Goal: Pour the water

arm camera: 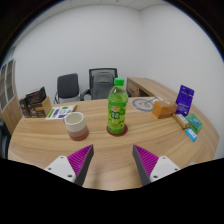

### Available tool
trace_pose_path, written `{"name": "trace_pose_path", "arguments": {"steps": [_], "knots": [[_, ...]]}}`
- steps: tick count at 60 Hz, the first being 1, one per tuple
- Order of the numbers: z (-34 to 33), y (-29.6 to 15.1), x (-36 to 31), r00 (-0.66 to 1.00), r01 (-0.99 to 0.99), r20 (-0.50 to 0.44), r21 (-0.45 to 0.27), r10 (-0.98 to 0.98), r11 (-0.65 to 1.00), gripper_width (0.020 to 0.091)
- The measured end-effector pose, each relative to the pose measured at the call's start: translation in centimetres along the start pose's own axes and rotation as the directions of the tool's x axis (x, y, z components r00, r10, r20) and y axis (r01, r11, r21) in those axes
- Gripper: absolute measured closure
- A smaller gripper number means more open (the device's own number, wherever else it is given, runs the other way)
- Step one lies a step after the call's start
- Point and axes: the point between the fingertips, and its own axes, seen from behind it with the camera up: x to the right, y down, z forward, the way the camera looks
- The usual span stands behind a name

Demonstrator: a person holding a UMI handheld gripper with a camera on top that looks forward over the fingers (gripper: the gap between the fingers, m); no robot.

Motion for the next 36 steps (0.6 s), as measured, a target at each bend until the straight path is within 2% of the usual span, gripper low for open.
{"name": "trace_pose_path", "arguments": {"steps": [11, 24, 36], "knots": [[-10.5, 0.5, -2.9, 0.999, -0.027, 0.031, -0.004, 0.027, 1.000, 0.0304], [-19.4, -1.9, -7.8, 0.994, 0.029, 0.104, 0.081, -0.038, 0.996, 0.0308], [-24.5, -4.8, -11.6, 0.987, 0.030, 0.149, 0.164, -0.055, 0.986, 0.0307]]}}
